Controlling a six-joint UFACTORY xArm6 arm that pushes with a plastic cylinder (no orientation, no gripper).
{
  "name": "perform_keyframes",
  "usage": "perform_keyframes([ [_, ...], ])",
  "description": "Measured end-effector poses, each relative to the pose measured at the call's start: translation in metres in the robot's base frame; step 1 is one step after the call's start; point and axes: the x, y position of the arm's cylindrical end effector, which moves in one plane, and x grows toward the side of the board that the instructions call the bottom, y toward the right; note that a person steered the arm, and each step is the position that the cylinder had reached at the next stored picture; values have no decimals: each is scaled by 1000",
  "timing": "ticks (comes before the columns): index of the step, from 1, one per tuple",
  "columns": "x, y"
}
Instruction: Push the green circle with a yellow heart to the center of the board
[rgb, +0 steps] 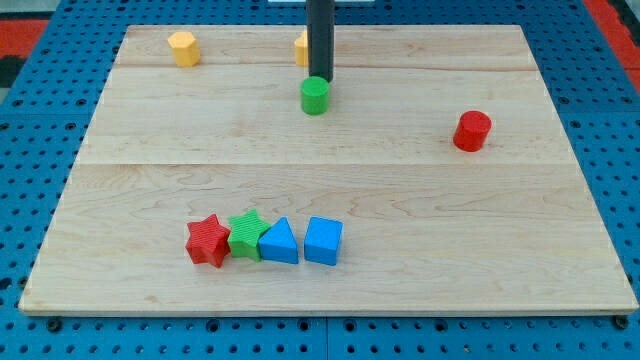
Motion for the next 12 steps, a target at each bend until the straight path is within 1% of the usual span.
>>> perform_keyframes([
  [1, -11, 25],
  [2, -81, 39],
  [3, -100, -23],
  [4, -87, -61],
  [5, -49, -37],
  [6, -39, -29],
  [7, -41, -12],
  [8, -15, -20],
  [9, 37, -16],
  [12, 43, -15],
])
